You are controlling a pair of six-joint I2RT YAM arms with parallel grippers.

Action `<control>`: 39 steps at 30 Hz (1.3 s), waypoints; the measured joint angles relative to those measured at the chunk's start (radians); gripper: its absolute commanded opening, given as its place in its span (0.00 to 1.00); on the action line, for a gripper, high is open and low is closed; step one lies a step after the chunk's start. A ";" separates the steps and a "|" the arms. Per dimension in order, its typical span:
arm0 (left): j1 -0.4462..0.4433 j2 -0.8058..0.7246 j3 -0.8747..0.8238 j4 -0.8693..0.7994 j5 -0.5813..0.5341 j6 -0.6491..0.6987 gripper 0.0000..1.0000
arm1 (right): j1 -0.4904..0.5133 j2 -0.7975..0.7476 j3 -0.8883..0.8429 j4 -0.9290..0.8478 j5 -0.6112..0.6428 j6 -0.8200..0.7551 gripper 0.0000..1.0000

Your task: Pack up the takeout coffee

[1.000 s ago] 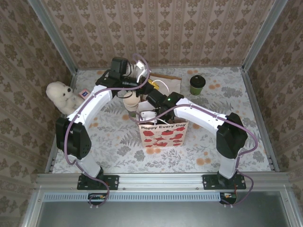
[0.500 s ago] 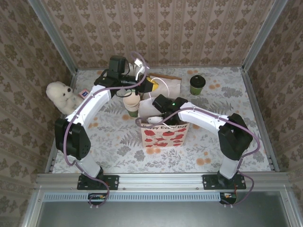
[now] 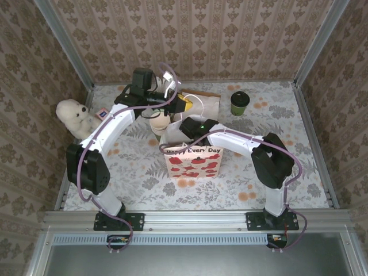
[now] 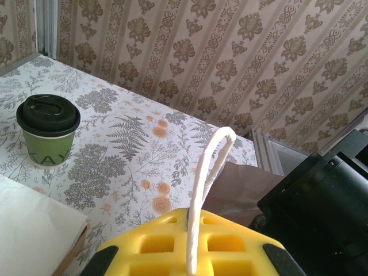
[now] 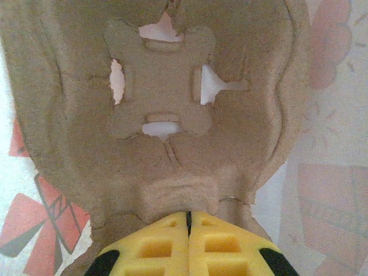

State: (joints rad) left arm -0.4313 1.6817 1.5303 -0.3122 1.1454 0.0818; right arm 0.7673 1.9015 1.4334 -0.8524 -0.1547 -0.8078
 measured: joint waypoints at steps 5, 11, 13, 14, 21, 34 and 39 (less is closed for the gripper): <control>0.000 -0.007 -0.006 0.005 0.003 0.000 0.00 | 0.001 -0.008 0.008 0.001 -0.003 0.003 0.07; 0.001 -0.022 -0.022 0.006 0.003 0.000 0.00 | 0.002 -0.095 0.006 -0.003 -0.007 0.003 0.06; 0.002 -0.026 -0.028 0.006 0.003 0.000 0.00 | 0.002 -0.128 -0.010 0.000 -0.005 0.005 0.06; 0.002 -0.028 -0.030 0.006 0.003 0.000 0.00 | 0.002 -0.139 -0.019 0.000 -0.002 0.007 0.07; 0.013 -0.037 -0.031 -0.003 0.002 0.005 0.00 | 0.003 -0.142 -0.089 0.022 0.020 0.046 0.09; 0.014 -0.040 -0.031 -0.061 0.003 0.012 0.00 | 0.023 -0.049 -0.063 0.095 0.024 0.079 0.13; 0.015 -0.040 -0.031 -0.063 0.003 0.012 0.00 | 0.024 -0.048 -0.055 0.093 0.019 0.079 0.14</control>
State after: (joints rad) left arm -0.4160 1.6421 1.4994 -0.3752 1.1488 0.0937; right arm 0.7910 1.8538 1.3781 -0.7589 -0.1356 -0.7292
